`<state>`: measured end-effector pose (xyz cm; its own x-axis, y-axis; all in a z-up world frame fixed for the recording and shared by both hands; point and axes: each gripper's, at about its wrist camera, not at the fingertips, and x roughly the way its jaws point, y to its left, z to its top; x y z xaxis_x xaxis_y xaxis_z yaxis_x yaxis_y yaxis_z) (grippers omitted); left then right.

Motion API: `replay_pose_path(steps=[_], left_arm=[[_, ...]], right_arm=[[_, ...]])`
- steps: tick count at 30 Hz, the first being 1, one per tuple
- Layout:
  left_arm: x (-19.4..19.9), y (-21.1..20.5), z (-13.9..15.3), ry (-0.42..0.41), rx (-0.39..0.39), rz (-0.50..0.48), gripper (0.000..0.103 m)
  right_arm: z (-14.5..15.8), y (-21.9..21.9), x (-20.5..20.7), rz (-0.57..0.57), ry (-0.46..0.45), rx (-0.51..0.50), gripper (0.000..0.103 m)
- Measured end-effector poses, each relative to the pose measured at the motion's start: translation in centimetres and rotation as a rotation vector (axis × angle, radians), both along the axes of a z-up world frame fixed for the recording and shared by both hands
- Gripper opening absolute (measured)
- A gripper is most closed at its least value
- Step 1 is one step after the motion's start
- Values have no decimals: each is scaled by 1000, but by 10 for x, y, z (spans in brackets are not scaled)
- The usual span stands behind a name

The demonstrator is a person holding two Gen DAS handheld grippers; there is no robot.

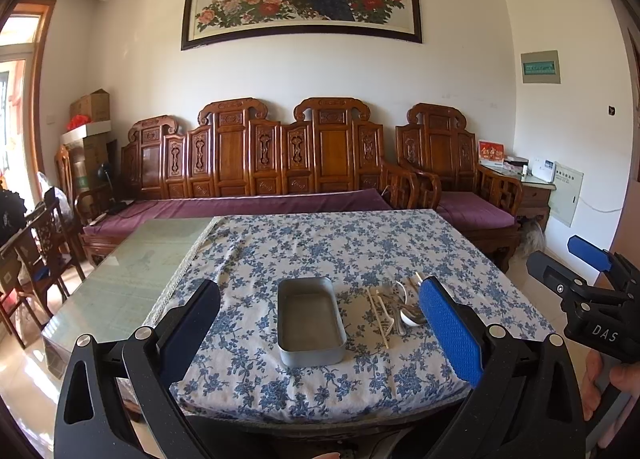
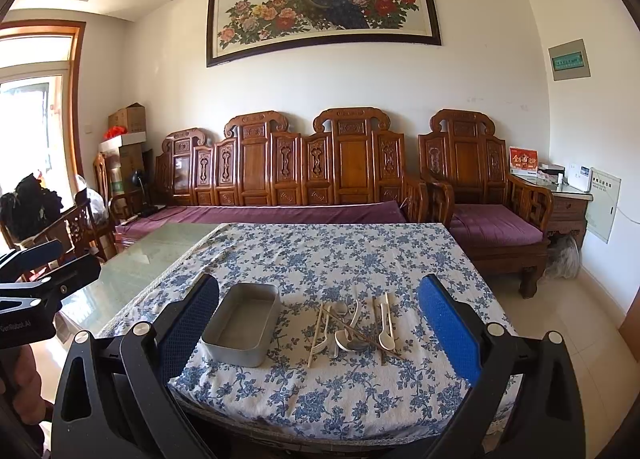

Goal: Organize utensils

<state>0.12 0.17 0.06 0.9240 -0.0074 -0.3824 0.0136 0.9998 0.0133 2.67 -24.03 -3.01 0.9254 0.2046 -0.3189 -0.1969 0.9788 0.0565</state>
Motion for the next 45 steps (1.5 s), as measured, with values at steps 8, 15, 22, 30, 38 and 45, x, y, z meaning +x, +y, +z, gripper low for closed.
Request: replay_pose_path(steps=[8, 15, 22, 30, 38, 45], left_arm=[[-1, 0, 0, -3, -6, 0, 96], [-2, 0, 1, -5, -6, -1, 96], [-7, -2, 6, -11, -5, -7, 96], [-10, -3, 9, -14, -4, -9, 96], [-10, -4, 10, -17, -4, -9, 96], [-11, -4, 11, -18, -4, -11, 96]], right_arm=[[5, 1, -2, -2, -6, -1, 101], [8, 1, -5, 0, -11, 2, 101], [7, -2, -7, 5, -15, 6, 101], [7, -2, -8, 7, -16, 5, 101], [7, -2, -8, 7, -17, 5, 101], [8, -2, -8, 7, -18, 6, 101]])
